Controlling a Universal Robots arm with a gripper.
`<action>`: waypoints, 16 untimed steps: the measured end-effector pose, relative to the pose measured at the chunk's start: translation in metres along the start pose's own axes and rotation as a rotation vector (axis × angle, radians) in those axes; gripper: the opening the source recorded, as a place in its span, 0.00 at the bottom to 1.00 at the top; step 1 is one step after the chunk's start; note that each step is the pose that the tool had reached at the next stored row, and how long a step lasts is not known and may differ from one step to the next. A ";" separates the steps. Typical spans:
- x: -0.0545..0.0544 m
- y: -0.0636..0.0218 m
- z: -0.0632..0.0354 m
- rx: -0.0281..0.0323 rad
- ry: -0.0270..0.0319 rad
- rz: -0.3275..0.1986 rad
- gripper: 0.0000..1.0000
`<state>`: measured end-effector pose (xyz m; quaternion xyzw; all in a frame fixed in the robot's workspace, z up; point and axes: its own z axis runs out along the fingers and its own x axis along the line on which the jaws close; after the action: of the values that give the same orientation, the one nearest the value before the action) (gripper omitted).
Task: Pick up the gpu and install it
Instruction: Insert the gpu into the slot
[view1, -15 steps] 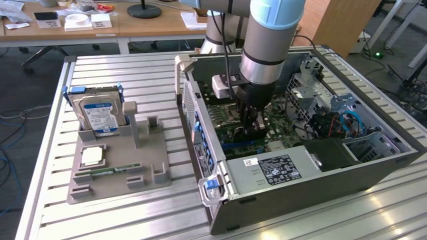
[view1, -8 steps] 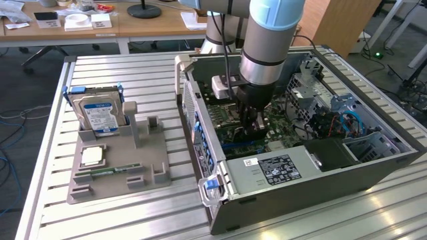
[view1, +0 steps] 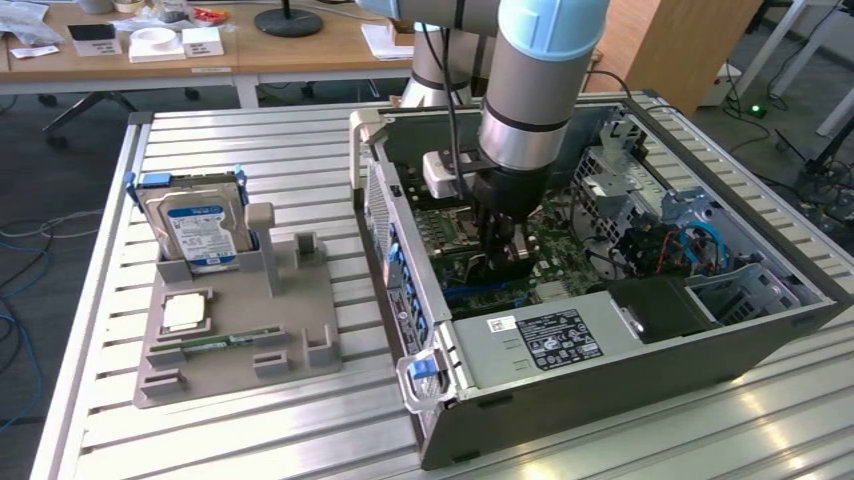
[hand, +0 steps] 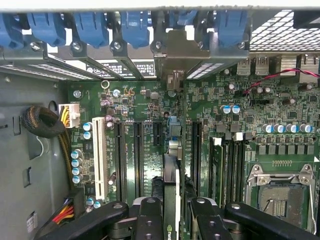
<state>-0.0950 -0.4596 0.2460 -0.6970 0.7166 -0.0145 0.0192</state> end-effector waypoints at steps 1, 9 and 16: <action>0.000 0.0000 0.0000 0.0000 0.0000 0.000 0.26; 0.000 0.0002 -0.0015 0.0003 -0.0005 0.000 0.26; 0.000 0.0000 -0.0017 0.0001 0.0000 0.000 0.26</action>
<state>-0.0951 -0.4596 0.2478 -0.6970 0.7166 -0.0145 0.0192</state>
